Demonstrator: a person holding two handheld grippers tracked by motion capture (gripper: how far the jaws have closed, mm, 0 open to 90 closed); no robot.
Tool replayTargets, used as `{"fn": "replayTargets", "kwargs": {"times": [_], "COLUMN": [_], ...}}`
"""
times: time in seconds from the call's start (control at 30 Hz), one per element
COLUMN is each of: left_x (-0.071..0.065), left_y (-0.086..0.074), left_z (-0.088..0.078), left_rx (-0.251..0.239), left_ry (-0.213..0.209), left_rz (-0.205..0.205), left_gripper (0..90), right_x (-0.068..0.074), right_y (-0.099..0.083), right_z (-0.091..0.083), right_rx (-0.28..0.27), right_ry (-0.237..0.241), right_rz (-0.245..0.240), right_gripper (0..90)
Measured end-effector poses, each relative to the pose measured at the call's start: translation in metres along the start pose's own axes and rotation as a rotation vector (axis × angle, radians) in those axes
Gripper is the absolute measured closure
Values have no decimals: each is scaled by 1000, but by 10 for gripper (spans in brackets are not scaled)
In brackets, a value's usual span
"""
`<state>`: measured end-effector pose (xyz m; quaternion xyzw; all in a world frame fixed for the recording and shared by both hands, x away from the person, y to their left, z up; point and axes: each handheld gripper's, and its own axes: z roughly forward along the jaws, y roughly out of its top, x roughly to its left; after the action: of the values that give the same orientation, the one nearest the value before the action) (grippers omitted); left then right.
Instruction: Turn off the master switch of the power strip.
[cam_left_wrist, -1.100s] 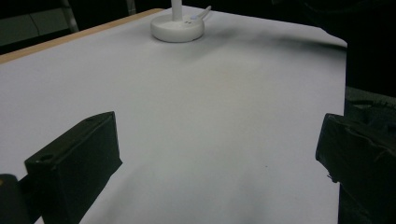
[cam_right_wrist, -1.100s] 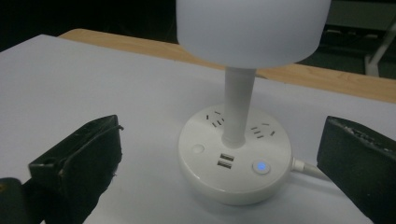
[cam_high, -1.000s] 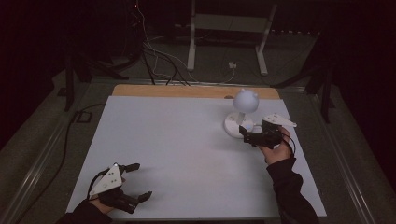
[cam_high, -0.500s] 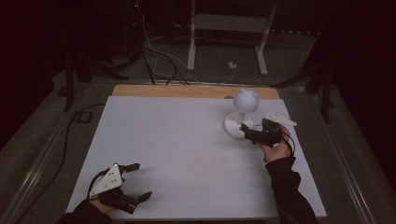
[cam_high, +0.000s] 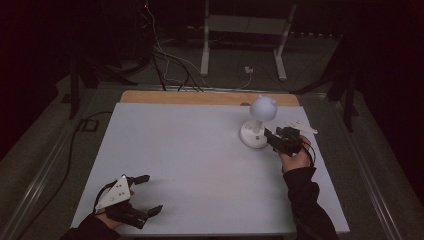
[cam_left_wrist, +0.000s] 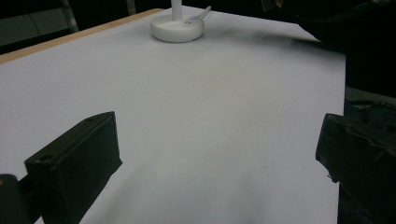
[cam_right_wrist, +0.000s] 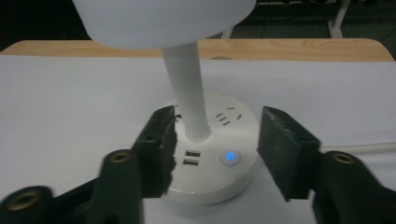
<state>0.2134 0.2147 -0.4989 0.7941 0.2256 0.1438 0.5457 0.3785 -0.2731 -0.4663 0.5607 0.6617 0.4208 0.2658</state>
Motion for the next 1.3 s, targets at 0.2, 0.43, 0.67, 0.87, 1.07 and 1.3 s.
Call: {"fn": "replayTargets", "kwargs": {"times": [0.2,0.43,0.67,0.87,1.07,1.3], "left_x": [0,0,0,0,0,1], "left_y": [0,0,0,0,0,0], "left_z": [0,0,0,0,0,0], "left_rx": [1,3,2,4,3,4], "left_ry": [0,0,0,0,0,0], "left_rz": [0,0,-2,-3,-4,-4], "left_gripper": [4,4,4,4,3,4], "right_x": [-1,0,-1,0,0,0], "right_y": [0,-2,-3,-4,-6,-7], "right_z": [5,12,19,24,31,36], "right_rx": [18,43,59,84,111,116], "right_ry": [-8,-27,-56,-82,-77,-84], "right_rz": [9,-12,-16,-54,-54,-63], "right_gripper": [607,731,859,900,900,900]}}
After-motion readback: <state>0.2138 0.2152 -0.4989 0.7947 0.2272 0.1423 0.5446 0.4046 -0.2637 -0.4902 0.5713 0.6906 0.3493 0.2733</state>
